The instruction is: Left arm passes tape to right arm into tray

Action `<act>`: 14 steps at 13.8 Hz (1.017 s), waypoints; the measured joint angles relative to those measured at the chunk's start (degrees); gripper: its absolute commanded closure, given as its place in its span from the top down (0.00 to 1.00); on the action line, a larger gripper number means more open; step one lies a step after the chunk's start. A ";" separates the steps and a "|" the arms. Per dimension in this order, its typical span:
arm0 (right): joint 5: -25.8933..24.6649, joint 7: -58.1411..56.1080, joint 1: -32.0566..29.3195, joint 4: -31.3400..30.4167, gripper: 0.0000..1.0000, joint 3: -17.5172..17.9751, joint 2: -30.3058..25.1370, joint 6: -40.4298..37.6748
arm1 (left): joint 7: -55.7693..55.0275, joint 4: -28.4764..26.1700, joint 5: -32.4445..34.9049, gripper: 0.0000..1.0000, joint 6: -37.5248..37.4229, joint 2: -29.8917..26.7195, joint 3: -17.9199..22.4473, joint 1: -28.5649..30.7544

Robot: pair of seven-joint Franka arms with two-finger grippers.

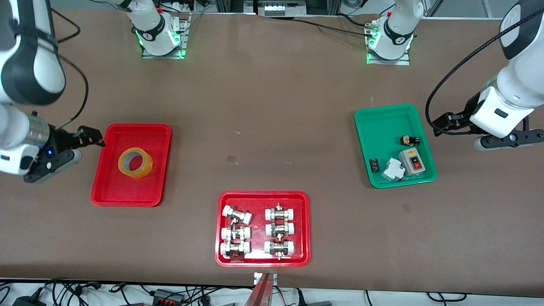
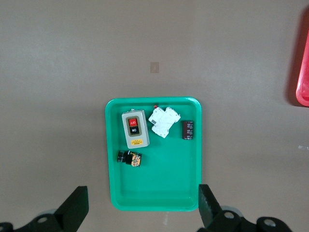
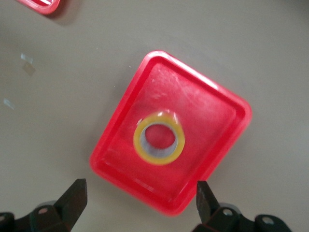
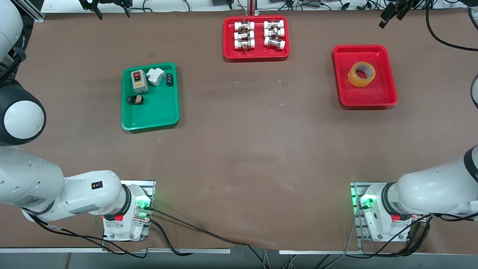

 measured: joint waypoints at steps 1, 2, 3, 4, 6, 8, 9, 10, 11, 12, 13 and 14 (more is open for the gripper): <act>-0.44 4.25 0.85 -1.23 1.00 0.03 -2.66 -1.07 | 0.00 0.00 0.00 1.00 0.00 0.02 0.00 0.00; -0.58 8.37 1.35 -2.50 1.00 0.10 -5.07 -2.05 | 0.00 0.00 0.00 1.00 0.00 0.04 0.01 0.01; -0.60 12.16 1.63 -3.90 1.00 0.24 -7.48 -2.55 | 0.00 0.00 0.00 1.00 0.00 0.10 0.02 0.01; -0.60 14.95 1.87 -5.25 1.00 0.32 -9.60 -2.79 | 0.02 0.00 0.00 1.00 0.00 0.18 0.02 0.00; -0.61 18.87 2.15 -8.25 1.00 0.34 -13.33 -2.77 | 0.04 0.14 0.00 1.00 0.03 0.33 -0.07 -0.21; -0.61 20.92 2.16 -11.66 1.00 0.34 -16.73 -2.00 | 0.04 2.23 0.00 1.00 -0.09 1.17 -0.25 -0.39; -0.61 21.48 2.16 -12.75 1.00 0.34 -18.03 -1.75 | 0.04 3.55 0.00 1.00 -0.62 1.71 -0.25 -0.37; -0.61 21.88 2.16 -13.34 1.00 0.34 -19.05 -1.61 | 0.04 4.59 0.00 1.00 -1.32 2.22 -0.25 -0.28; -0.60 22.42 2.15 -13.37 1.00 0.31 -19.63 -1.51 | 0.04 5.10 0.00 1.00 -1.67 2.58 -0.23 -0.19; -0.60 23.59 2.12 -13.04 1.00 0.22 -19.77 -1.37 | 0.04 5.39 0.01 1.00 -1.84 2.87 -0.23 -0.18; -0.60 25.14 2.09 -12.21 1.00 0.08 -19.44 -1.48 | 0.04 5.55 0.01 1.00 -1.92 3.09 -0.24 -0.21; -0.60 26.51 2.09 -11.10 1.00 -0.02 -18.81 -1.89 | 0.04 5.59 0.01 1.00 -1.95 3.23 -0.25 -0.23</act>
